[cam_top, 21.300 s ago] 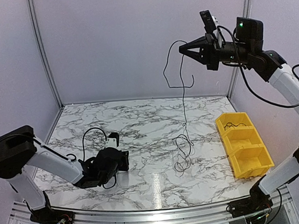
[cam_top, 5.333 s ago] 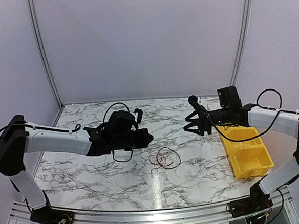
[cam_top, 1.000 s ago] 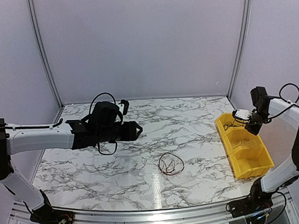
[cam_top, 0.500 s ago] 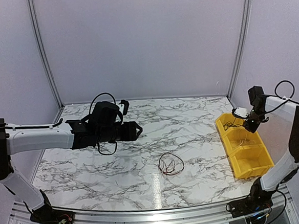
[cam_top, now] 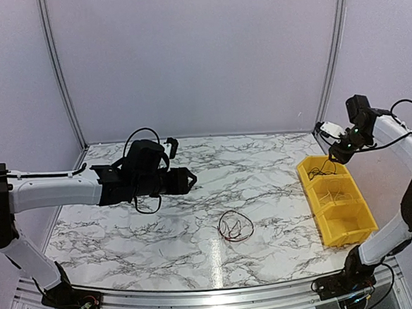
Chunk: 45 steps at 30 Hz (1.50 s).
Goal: Untangle the cables
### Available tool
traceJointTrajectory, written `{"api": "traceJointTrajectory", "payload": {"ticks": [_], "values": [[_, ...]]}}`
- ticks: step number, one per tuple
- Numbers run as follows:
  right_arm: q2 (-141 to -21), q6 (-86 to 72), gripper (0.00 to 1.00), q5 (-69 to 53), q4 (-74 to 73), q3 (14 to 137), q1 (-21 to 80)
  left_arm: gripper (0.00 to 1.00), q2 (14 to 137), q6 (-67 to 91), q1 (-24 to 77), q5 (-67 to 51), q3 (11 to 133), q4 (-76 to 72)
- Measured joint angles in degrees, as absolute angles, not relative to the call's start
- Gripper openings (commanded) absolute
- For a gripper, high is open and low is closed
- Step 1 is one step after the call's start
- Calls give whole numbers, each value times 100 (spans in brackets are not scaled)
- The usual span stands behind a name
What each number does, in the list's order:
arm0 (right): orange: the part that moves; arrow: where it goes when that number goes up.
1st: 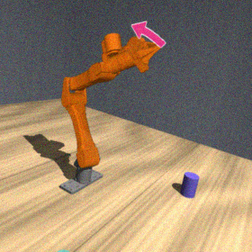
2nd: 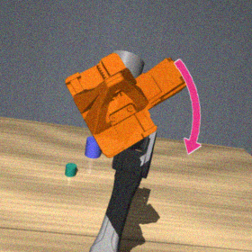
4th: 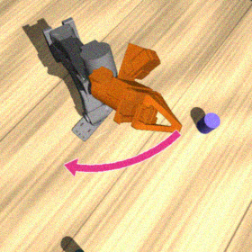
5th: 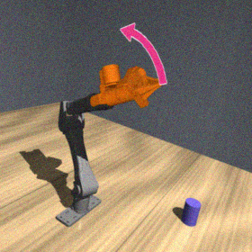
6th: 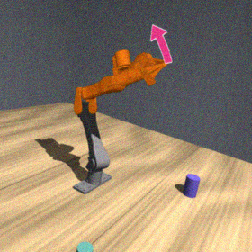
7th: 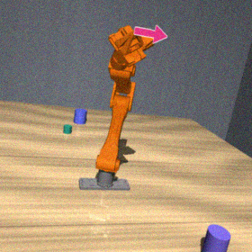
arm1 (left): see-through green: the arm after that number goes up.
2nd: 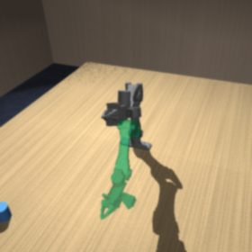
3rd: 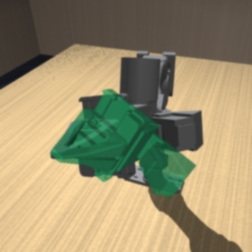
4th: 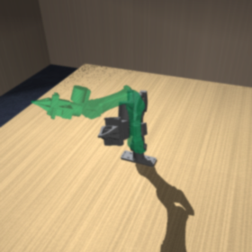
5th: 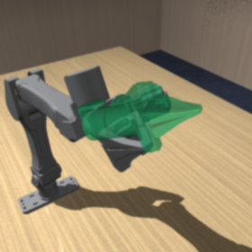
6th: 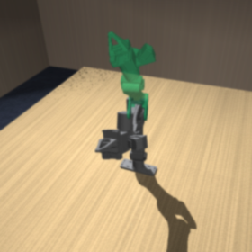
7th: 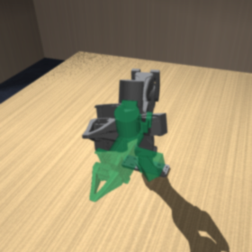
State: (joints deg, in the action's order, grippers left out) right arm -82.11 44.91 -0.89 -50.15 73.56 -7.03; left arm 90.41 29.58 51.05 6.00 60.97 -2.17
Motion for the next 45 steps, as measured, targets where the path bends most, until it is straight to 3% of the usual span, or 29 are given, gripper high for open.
{"api": "traceJointTrajectory", "payload": {"ticks": [4,12,15,16,28,45], "values": [[-7861,4370,41,-954,-4950,7238,-84,60,9065,2963,5105,281,6198,-172],[-7603,3693,39,-3096,-3208,6060,1162,55,9553,2801,5242,-917,6606,-196],[-8160,3439,44,-3487,-2724,6117,1726,57,9800,2812,5398,-1028,6584,-215],[-8337,3400,48,-3597,-2633,6123,1894,62,9850,2836,5450,-1039,6525,-285],[-8580,3588,52,-4180,-2644,5513,2609,67,9867,3301,5911,-176,5728,-1170],[-10092,4051,37,-4034,-3225,5861,3334,68,9725,3413,6075,652,5408,-1452]]}}
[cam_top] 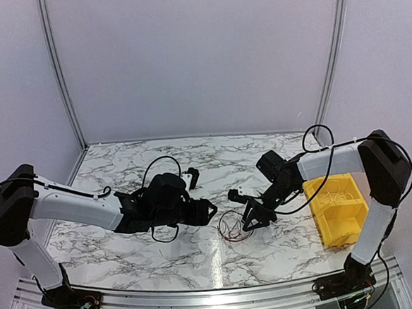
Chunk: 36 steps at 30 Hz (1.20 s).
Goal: Untangle the cables
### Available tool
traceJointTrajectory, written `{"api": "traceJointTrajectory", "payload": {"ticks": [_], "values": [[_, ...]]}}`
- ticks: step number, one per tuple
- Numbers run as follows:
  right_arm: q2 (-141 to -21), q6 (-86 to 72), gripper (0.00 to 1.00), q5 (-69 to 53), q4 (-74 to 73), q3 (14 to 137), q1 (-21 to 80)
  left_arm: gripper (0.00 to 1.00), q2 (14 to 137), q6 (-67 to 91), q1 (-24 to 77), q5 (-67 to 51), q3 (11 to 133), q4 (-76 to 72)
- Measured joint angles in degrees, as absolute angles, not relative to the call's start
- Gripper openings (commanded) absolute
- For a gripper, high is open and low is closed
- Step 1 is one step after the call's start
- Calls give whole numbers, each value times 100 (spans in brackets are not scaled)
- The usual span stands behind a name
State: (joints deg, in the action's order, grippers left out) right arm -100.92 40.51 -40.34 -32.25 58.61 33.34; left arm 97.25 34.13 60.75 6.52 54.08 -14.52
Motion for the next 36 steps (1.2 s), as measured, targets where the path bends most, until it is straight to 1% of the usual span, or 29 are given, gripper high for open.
{"api": "traceJointTrajectory", "payload": {"ticks": [2,5,8,10,18,28,36], "values": [[-10184,4042,30,-3957,-3225,5907,3374,68,9703,3428,6088,657,5363,-1503],[-10237,4029,14,-3844,-3218,5916,3391,68,9699,3446,6121,657,5297,-1518],[-10230,3986,4,-3780,-3201,5922,3391,68,9708,3457,6154,657,5275,-1522],[-10219,3955,0,-3776,-3197,5922,3391,68,9736,3457,6171,655,5275,-1564],[-9821,3931,0,-3931,-3238,5935,3391,68,10407,3406,6309,539,5572,-1959],[-9273,4095,0,-5050,-3638,6324,3391,69,11474,3575,6425,707,6335,-2838],[-9266,4294,0,-5680,-4217,6606,3398,64,12199,4047,6414,1020,6692,-3520]]}}
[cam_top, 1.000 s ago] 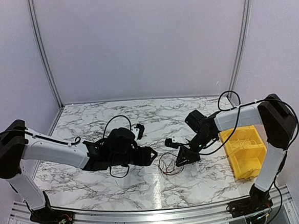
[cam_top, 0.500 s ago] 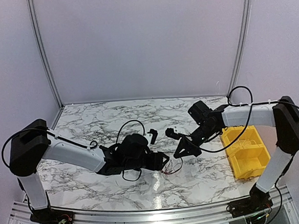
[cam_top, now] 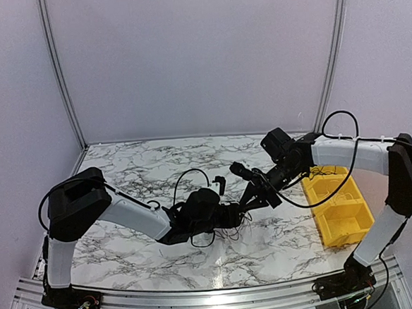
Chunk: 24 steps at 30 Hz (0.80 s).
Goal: Untangle the cables
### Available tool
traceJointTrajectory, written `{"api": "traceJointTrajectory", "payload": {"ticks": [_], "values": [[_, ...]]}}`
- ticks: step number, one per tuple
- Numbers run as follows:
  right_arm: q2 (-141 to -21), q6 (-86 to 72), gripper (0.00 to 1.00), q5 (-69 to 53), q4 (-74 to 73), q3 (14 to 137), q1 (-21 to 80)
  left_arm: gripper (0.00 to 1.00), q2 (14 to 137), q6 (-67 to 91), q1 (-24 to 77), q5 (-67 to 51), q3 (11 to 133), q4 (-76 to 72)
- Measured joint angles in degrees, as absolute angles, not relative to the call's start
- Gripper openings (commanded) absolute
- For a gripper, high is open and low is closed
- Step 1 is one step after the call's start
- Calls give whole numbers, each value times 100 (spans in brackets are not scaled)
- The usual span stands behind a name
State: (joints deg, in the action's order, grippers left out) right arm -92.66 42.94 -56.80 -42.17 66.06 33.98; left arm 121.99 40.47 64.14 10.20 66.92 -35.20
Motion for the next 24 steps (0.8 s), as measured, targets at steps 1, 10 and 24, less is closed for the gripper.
{"api": "traceJointTrajectory", "payload": {"ticks": [1,10,24], "values": [[-9258,4311,0,-5780,-4327,6761,3400,62,12241,4095,6414,1046,6692,-3566],[-9032,4418,0,-6261,-5234,9083,3400,56,12449,4351,6412,1188,6676,-3791],[-7981,3406,0,-6469,-4637,10744,3402,55,12272,4438,6364,1356,6012,-4060]]}}
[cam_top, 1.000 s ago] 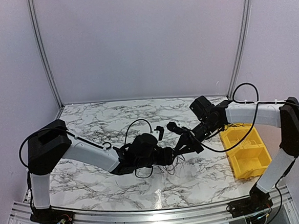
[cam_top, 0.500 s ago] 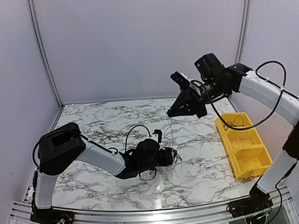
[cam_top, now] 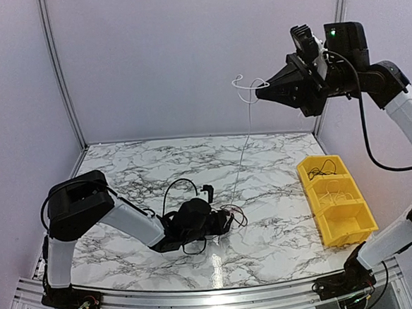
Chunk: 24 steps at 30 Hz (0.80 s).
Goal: Untangle the cables
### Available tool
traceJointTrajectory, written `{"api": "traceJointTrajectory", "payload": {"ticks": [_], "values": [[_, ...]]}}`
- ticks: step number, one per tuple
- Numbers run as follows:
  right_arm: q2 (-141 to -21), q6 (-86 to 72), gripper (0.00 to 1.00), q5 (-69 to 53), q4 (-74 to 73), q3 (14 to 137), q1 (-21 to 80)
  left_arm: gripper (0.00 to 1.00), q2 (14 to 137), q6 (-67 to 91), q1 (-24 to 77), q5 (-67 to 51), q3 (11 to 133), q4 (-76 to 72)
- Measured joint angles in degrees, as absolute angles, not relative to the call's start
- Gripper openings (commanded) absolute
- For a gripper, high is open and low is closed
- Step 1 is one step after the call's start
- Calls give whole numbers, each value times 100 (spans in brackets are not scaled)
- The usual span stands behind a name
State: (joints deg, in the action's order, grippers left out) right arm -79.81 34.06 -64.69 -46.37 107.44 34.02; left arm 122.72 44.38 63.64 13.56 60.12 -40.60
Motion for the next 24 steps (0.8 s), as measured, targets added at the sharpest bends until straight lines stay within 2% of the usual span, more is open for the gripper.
{"api": "traceJointTrajectory", "payload": {"ticks": [8,16,24], "values": [[-7854,3251,0,-5808,-4252,9859,3400,56,11721,4230,6331,1452,5301,-4049],[-7721,3006,0,-5271,-3680,8597,3387,70,10075,3454,6311,1981,4106,-4027],[-7719,2803,0,-5113,-3229,8068,3378,72,8890,2620,6311,2639,3535,-3905]]}}
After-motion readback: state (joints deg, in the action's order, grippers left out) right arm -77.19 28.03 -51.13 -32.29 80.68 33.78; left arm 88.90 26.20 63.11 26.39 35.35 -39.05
